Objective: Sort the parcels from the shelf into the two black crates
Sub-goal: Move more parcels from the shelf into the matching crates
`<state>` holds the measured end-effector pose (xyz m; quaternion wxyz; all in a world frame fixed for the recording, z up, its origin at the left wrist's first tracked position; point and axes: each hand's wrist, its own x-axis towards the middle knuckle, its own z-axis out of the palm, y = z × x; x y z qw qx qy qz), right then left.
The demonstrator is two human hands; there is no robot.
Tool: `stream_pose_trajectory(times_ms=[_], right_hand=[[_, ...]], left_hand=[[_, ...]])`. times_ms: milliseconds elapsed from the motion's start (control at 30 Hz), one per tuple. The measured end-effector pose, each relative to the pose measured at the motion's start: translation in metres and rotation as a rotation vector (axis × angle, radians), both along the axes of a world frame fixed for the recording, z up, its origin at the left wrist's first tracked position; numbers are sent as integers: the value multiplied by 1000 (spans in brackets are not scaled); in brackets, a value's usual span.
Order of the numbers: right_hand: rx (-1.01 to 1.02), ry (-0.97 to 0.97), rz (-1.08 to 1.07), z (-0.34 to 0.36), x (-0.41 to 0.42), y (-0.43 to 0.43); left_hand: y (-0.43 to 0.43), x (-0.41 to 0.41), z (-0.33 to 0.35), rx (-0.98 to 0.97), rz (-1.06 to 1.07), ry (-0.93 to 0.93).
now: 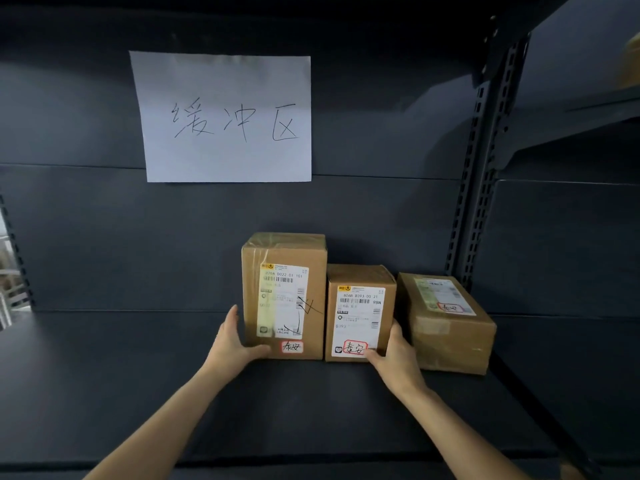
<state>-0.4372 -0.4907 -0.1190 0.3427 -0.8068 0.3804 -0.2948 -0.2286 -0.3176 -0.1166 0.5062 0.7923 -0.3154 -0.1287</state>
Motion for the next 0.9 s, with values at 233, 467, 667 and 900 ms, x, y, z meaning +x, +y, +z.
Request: stream_pose_trajectory(times_ms=[233,467,667,900], right_hand=[[85,-22,5,4,11,-4],[86,-30,26,7,8,0],[53,-37,99,19,-2,7],[35,-69,161,34,-16,21]], left_hand=[[-11,8,-2,-47,-157,113],[-11,5,1,-87,-189,132],[-1,2,5,-179,-166,152],[22,-11,15,-240,-127,134]])
